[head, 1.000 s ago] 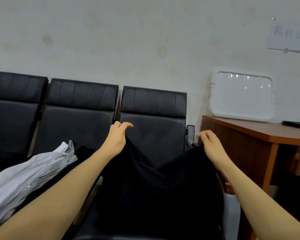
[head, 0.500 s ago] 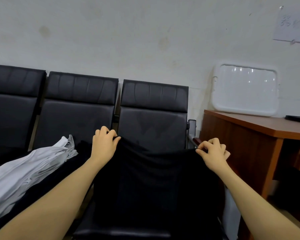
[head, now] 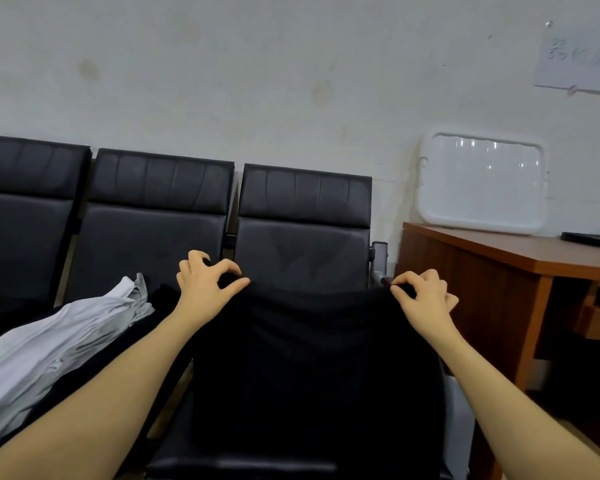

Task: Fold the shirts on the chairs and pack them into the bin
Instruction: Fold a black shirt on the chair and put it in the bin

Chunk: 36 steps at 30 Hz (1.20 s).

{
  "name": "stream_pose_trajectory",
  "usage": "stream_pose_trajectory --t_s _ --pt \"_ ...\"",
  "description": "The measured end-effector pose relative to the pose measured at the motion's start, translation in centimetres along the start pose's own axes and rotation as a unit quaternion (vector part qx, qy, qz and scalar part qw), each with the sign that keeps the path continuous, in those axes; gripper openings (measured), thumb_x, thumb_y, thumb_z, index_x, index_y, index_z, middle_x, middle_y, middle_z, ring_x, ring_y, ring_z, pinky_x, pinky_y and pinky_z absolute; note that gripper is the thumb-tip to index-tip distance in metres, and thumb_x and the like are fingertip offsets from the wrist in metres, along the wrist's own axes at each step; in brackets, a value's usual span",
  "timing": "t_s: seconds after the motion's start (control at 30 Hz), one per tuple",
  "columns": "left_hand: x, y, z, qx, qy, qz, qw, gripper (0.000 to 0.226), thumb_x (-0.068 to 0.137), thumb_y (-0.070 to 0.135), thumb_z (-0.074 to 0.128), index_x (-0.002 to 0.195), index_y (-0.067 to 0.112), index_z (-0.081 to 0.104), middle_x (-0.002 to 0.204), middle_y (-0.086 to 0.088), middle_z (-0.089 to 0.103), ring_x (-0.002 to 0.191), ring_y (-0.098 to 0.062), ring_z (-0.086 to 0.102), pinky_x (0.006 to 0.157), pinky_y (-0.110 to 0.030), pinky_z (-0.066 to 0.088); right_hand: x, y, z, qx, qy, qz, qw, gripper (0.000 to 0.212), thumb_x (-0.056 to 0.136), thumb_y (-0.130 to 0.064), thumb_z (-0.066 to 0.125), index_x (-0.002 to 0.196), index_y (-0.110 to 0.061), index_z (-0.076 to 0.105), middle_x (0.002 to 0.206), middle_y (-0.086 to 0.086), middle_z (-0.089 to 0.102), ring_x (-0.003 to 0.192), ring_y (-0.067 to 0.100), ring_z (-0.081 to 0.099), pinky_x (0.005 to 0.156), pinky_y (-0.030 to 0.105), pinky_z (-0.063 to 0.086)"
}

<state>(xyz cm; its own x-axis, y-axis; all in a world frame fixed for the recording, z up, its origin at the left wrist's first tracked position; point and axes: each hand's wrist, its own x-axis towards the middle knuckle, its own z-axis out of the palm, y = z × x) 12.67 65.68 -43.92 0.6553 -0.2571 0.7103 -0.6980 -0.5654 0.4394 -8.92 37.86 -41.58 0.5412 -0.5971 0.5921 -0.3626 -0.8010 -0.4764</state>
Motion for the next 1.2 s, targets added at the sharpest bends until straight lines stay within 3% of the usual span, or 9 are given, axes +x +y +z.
stream_pose_trajectory --t_s 0.17,0.33,0.43,0.73,1.0,1.2 --pt "-0.7 0.1 -0.7 -0.01 0.045 -0.006 0.999 0.008 0.083 0.026 0.071 0.083 0.018 0.071 0.111 -0.009 0.036 0.107 -0.034 0.033 0.088 -0.035 0.023 -1.3 -0.9 -1.3 0.069 0.035 -0.018 0.997 0.008 0.092 -0.033 0.059 0.094 -0.033 0.067 0.1 0.001 0.042 0.102 0.017 0.035 0.088 0.031 0.016" --pt "-1.6 0.9 -2.1 0.03 0.036 0.014 0.999 0.017 0.08 0.033 0.073 0.093 0.022 0.072 0.112 -0.012 0.039 0.103 -0.033 0.034 0.091 -0.04 0.027 -2.1 -1.9 -3.0 0.089 0.075 -0.038 0.992 0.011 0.091 -0.034 0.059 0.095 -0.033 0.07 0.1 0.002 0.043 0.102 0.018 0.035 0.087 0.03 0.015" --pt "-2.0 1.2 -3.0 0.046 0.057 0.024 0.997 0.011 0.077 0.024 0.077 0.081 0.014 0.074 0.107 -0.014 0.042 0.099 -0.036 0.037 0.085 -0.04 0.027 -2.6 -2.6 -4.2 0.092 0.099 -0.038 0.99 0.013 0.092 -0.034 0.059 0.096 -0.03 0.071 0.101 0.003 0.043 0.102 0.019 0.035 0.087 0.029 0.015" --pt "-2.0 7.8 -8.1 -0.094 0.174 0.055 0.979 0.007 0.083 0.026 0.071 0.083 0.019 0.074 0.103 0.0 0.033 0.098 -0.021 0.032 0.088 -0.029 0.019 -3.8 -6.2 -8.6 0.126 0.197 -0.073 0.969 0.011 0.09 -0.031 0.061 0.092 -0.027 0.071 0.098 0.001 0.041 0.099 0.018 0.035 0.087 0.028 0.015" --pt "-0.5 12.4 -12.1 -0.136 0.227 0.073 0.962 0.011 0.085 0.03 0.068 0.084 0.02 0.073 0.106 0.005 0.033 0.099 -0.013 0.026 0.092 -0.031 0.026 -3.1 -9.1 -12.9 0.093 0.283 -0.114 0.948 0.011 0.09 -0.027 0.062 0.09 -0.023 0.072 0.095 -0.003 0.037 0.093 0.014 0.029 0.082 0.023 0.012" --pt "0.4 11.0 -12.9 -0.088 0.236 0.057 0.966 0.012 0.085 0.029 0.068 0.083 0.017 0.073 0.109 -0.005 0.04 0.104 -0.025 0.034 0.09 -0.028 0.02 -2.1 -8.2 -13.3 0.02 0.299 -0.147 0.943 0.012 0.089 -0.024 0.062 0.091 -0.019 0.073 0.092 -0.002 0.037 0.09 0.014 0.029 0.079 0.023 0.011"
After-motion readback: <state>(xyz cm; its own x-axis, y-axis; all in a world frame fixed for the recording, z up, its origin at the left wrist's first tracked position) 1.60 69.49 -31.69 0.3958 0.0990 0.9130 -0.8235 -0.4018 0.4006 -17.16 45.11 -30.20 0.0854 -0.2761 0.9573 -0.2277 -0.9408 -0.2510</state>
